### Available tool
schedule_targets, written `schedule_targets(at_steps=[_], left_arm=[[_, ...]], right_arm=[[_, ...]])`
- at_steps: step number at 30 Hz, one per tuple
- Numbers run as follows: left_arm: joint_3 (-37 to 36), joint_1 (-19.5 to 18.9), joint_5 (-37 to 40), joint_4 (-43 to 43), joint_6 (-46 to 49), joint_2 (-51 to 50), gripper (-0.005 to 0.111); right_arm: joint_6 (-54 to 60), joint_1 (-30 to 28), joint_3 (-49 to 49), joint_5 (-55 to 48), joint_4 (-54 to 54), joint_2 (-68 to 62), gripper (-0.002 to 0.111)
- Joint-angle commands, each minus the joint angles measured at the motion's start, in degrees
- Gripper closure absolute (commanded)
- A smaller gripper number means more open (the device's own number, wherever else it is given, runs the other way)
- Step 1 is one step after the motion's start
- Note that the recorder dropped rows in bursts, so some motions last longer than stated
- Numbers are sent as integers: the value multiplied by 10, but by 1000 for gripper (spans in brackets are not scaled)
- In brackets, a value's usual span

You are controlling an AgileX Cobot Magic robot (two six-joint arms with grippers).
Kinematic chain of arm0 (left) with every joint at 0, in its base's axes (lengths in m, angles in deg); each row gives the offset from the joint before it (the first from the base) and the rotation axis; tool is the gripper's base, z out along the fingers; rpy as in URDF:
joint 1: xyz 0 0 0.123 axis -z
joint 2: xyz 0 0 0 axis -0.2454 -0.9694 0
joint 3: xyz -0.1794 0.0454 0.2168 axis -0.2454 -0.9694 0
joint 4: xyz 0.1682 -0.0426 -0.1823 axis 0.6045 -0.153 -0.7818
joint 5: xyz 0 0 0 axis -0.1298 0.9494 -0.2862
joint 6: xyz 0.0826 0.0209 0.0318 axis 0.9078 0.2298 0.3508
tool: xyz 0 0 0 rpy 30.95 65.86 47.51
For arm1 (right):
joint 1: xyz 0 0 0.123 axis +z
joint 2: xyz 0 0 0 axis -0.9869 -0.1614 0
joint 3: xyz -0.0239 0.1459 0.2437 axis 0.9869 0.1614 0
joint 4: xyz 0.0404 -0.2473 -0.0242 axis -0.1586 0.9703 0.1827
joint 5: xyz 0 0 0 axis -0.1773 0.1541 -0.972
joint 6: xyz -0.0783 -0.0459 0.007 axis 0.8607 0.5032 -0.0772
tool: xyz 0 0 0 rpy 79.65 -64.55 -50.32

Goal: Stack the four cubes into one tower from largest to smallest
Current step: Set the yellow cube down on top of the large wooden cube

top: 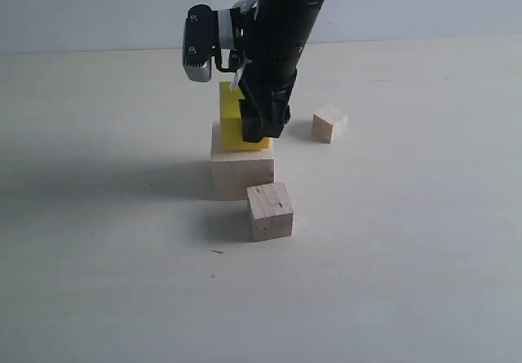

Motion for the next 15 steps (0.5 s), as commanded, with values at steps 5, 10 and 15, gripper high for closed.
schedule_targets(at_steps=[5,10,15], left_arm=[[-1,4,-3,1,0,4,107],[-1,4,-3,1,0,4,107],[-1,4,-3,1,0,4,107]], right_arm=[[4,1,-3,3,-6,5,41],[2,1,-3,3,-7,5,40],[4,1,-3,6,-24,5,40]])
